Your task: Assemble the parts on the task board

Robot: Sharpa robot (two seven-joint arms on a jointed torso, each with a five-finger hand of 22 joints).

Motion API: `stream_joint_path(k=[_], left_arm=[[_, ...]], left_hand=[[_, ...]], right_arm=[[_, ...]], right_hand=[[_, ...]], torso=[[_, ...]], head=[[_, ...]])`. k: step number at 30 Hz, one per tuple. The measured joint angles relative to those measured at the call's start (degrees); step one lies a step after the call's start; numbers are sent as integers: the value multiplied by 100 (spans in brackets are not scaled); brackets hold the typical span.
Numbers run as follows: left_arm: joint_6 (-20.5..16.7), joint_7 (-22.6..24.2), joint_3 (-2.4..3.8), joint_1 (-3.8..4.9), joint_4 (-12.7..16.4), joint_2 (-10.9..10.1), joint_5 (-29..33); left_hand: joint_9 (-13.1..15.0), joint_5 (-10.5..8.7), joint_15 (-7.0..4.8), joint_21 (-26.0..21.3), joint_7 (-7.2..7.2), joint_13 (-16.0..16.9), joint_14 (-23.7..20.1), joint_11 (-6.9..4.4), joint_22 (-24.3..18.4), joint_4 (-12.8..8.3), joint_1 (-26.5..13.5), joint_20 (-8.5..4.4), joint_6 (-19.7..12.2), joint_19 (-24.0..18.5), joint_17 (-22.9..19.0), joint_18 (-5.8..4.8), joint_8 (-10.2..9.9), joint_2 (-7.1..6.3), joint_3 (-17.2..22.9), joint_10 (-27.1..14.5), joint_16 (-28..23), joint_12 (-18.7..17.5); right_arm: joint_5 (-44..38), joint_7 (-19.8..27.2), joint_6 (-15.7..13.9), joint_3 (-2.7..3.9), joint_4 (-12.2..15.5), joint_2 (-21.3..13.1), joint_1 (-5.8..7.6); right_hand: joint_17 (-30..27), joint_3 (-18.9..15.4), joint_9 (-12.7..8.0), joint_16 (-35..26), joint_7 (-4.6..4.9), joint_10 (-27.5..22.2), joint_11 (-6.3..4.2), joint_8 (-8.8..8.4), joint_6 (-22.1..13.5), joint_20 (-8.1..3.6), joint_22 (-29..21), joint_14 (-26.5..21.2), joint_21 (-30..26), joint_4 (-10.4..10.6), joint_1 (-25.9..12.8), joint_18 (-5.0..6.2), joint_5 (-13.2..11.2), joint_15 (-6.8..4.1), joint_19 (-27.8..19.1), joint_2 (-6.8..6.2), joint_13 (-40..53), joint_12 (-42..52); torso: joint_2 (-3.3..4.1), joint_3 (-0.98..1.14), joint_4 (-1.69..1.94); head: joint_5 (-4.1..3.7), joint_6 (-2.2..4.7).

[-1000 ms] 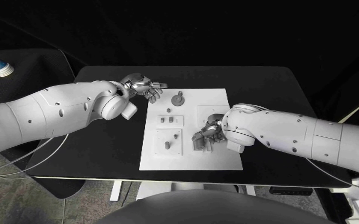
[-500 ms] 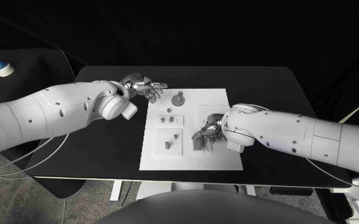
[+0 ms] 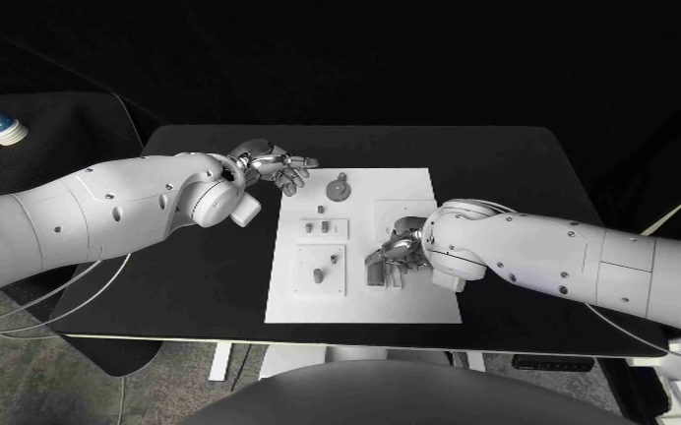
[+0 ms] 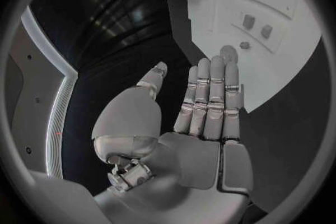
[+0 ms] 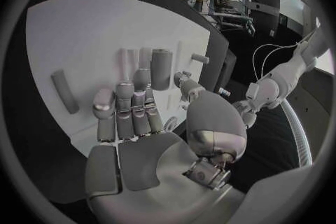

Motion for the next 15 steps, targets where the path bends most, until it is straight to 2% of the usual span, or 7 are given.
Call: stream_joint_path(k=[4, 15], left_arm=[[1, -4, 0, 1, 0, -3, 0], [4, -13, 0, 4, -7, -1, -1]], left_hand=[[-5, 0, 0, 0, 20, 0, 0, 0, 0, 0, 0, 0, -20, 0, 2, 0, 0, 0, 0, 0, 0, 0], [-5, 0, 0, -22, 20, 0, 0, 0, 0, 0, 0, 0, -20, 0, 4, -1, 0, 0, 0, 0, 0, 0]], right_arm=[[-67, 39, -57, 0, 65, -50, -11], [-192, 83, -122, -5, 154, -111, -17]], right_hand=[[0, 22, 0, 0, 0, 0, 0, -15, 0, 0, 3, 0, 0, 21, -64, 0, 0, 0, 0, -64, -5, 0], [-5, 22, 0, 0, -1, 0, 0, -16, 0, 0, 4, 0, 0, 21, -86, 0, 0, 0, 0, -87, -5, 0]], torso=[[1, 1, -2], [2, 3, -2]], head=[[4, 0], [1, 0]])
